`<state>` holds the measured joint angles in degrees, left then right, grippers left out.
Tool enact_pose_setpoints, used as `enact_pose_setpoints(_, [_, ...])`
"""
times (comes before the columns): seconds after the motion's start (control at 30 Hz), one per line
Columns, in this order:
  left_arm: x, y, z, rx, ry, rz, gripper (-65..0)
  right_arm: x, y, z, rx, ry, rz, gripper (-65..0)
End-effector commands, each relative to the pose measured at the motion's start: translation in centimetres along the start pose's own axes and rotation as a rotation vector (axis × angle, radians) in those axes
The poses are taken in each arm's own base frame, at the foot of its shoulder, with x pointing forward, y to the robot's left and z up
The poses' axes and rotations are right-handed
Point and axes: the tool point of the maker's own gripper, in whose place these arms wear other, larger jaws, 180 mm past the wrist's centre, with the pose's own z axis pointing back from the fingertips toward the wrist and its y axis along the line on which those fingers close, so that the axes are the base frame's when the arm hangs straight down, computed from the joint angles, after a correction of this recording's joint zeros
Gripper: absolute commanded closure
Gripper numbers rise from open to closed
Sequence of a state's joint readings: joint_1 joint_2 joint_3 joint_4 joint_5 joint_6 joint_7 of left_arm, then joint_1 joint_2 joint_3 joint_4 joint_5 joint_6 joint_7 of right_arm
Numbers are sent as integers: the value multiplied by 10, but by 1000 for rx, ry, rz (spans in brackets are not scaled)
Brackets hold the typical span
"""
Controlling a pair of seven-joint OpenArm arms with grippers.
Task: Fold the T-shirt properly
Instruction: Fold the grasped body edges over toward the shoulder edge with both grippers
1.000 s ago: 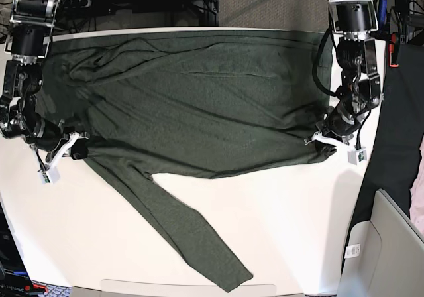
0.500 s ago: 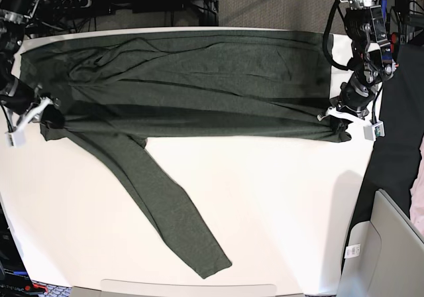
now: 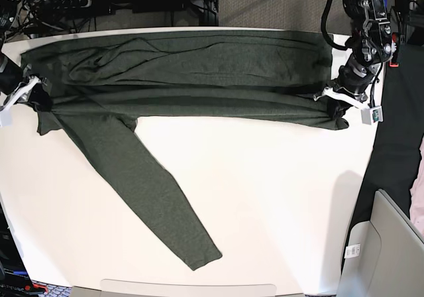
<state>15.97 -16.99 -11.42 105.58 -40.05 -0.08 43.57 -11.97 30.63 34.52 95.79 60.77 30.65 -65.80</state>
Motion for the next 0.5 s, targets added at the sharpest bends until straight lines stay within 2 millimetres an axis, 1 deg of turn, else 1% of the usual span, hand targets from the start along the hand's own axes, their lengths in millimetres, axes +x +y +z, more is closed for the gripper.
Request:
enact_pose_setpoints(0.0, [14, -1, 5, -4, -47, -17, 0, 19, 0, 10, -2, -52, 46, -3])
enact_pose_setpoints(0.37, [-17, 8, 16, 17, 24, -20, 0, -6, -1, 12, 1, 31, 55, -3])
enact_pose_setpoints(0.47, [-25, 8, 16, 18, 45, -19, -1, -9, -2, 12, -2, 46, 55, -3])
